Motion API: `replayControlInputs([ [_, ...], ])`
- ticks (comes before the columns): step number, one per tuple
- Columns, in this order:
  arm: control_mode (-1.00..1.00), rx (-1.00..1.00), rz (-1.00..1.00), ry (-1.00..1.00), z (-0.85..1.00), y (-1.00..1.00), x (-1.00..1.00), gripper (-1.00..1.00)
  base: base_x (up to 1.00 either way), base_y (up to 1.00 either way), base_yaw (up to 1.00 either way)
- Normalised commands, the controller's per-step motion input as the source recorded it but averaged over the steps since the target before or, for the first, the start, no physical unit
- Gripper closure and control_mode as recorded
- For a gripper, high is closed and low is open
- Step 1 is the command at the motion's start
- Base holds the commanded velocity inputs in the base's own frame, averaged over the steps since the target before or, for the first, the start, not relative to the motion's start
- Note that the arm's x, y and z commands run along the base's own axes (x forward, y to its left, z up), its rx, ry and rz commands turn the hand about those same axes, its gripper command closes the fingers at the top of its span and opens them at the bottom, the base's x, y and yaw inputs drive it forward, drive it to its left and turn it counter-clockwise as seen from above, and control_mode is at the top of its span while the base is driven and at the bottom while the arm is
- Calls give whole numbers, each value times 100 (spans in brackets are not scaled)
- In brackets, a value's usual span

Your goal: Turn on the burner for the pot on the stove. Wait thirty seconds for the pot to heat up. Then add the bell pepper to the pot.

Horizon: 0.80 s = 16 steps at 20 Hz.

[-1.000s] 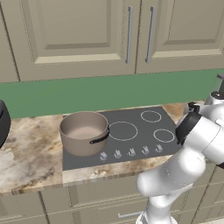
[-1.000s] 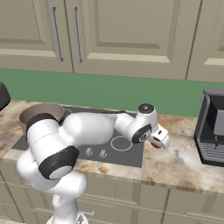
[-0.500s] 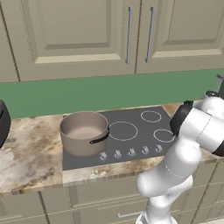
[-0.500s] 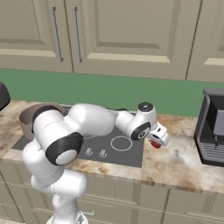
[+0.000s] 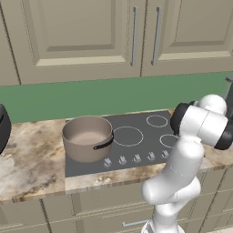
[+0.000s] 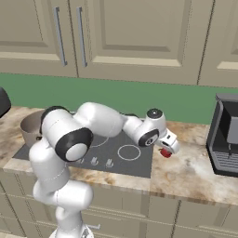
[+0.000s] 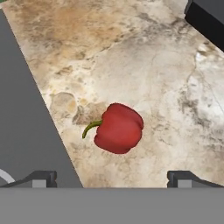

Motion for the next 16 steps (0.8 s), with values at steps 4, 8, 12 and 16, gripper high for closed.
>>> replayControlInputs([
  [4,-100,0,2,0,-9,-14,19,-100,0,0,0],
  [8,-100,0,4,0,-13,-38,1,-100,0,0,0],
  [12,-100,0,2,0,-14,-27,6,-100,0,0,0],
  [16,-100,0,0,0,-11,-1,21,-100,0,0,0],
])
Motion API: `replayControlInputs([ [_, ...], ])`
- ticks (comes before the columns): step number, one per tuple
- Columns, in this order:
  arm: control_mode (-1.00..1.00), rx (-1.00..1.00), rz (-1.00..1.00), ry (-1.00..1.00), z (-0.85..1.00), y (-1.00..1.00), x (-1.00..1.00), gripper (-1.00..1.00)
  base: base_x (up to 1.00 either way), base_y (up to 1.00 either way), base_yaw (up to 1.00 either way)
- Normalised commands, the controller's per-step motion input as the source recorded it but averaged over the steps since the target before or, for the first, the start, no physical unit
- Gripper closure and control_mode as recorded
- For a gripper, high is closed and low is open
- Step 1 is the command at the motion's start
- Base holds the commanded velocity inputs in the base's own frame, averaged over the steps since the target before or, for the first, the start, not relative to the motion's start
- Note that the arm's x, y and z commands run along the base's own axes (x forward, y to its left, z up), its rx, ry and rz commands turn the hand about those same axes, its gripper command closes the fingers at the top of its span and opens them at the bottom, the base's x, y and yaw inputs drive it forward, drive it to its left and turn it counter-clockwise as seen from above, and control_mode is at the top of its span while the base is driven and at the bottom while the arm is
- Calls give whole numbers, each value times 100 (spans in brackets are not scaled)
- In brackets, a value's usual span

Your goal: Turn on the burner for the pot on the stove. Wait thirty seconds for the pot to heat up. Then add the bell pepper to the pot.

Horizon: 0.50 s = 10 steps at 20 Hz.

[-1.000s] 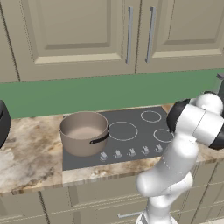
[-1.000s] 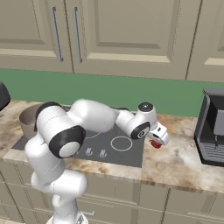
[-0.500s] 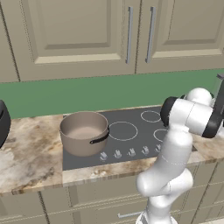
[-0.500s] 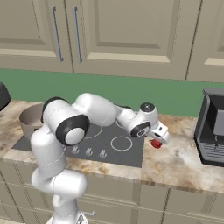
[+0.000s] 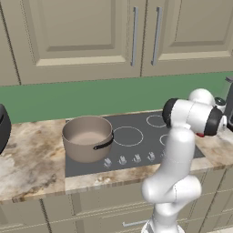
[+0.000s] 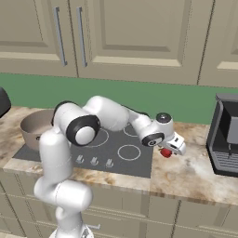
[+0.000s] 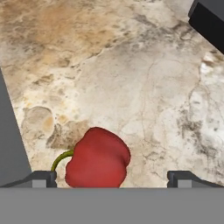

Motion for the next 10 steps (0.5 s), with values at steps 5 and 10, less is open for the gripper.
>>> replayControlInputs([
  [5,-100,0,0,0,-10,0,13,-100,0,0,0],
  [10,-100,0,0,0,-14,0,8,-100,0,0,0],
])
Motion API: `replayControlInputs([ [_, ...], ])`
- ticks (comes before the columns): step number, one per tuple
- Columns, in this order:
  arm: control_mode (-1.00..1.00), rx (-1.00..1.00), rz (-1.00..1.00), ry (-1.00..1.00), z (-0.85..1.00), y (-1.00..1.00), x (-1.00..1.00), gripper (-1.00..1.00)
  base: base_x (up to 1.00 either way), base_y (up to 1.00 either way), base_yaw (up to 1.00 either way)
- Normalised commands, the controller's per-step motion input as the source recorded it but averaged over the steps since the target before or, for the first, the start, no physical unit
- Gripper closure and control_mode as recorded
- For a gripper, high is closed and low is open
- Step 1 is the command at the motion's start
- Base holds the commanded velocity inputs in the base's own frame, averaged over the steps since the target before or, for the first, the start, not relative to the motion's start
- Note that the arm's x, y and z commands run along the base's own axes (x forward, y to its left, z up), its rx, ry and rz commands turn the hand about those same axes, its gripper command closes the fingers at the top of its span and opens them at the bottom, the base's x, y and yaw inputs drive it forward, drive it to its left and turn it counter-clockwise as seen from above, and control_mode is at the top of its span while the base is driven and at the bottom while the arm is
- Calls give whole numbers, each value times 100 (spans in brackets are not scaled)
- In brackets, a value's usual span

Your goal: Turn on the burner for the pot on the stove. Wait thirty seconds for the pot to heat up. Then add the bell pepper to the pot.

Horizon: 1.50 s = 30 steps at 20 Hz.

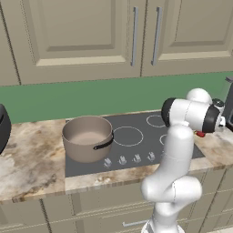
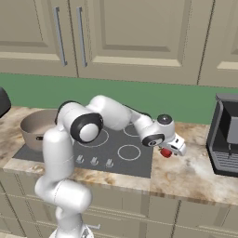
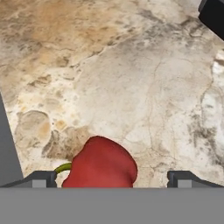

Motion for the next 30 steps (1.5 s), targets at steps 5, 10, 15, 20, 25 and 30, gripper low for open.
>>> replayControlInputs([
  [5,-100,1,0,0,-13,0,8,-100,0,0,0],
  [10,-100,2,0,0,-9,0,1,-100,0,0,0],
  [15,-100,1,0,0,0,0,0,100,0,0,0],
  [20,-100,0,0,0,0,0,0,100,0,0,0],
  [25,-100,0,0,-1,3,0,-2,100,0,0,0],
  [30,-100,0,0,-10,50,0,-14,100,0,0,0],
])
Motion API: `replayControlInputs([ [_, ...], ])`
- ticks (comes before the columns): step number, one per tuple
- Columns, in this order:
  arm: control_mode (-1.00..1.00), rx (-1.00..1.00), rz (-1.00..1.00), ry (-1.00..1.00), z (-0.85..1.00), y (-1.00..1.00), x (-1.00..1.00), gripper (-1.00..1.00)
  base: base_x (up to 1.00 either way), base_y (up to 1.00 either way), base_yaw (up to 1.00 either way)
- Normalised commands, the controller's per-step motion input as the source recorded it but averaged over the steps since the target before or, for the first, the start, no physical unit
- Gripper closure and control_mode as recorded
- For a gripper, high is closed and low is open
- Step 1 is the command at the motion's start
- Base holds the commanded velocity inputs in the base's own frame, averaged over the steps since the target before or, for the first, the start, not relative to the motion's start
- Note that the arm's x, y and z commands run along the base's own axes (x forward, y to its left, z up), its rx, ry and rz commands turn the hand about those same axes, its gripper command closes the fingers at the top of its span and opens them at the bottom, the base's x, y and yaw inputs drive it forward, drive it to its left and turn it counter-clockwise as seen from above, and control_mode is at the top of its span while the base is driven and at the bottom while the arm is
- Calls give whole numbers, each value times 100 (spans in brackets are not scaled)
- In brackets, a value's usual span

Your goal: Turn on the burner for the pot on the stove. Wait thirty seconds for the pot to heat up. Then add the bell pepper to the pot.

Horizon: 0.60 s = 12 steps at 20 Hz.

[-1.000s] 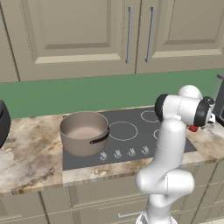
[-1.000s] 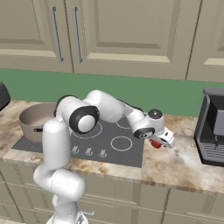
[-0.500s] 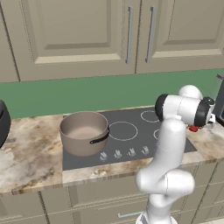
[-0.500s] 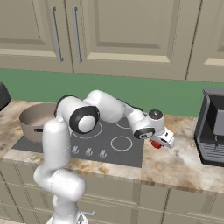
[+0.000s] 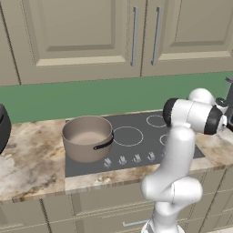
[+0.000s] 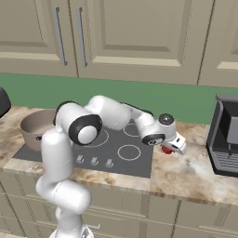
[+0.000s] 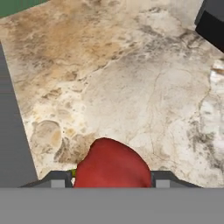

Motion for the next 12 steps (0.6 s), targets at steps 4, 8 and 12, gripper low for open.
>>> replayControlInputs([
  [4,-100,3,0,-10,75,2,-28,100,0,0,0],
  [8,-100,5,5,-9,100,14,-63,100,0,0,0],
  [12,-100,6,14,-2,100,47,-91,100,0,0,0],
])
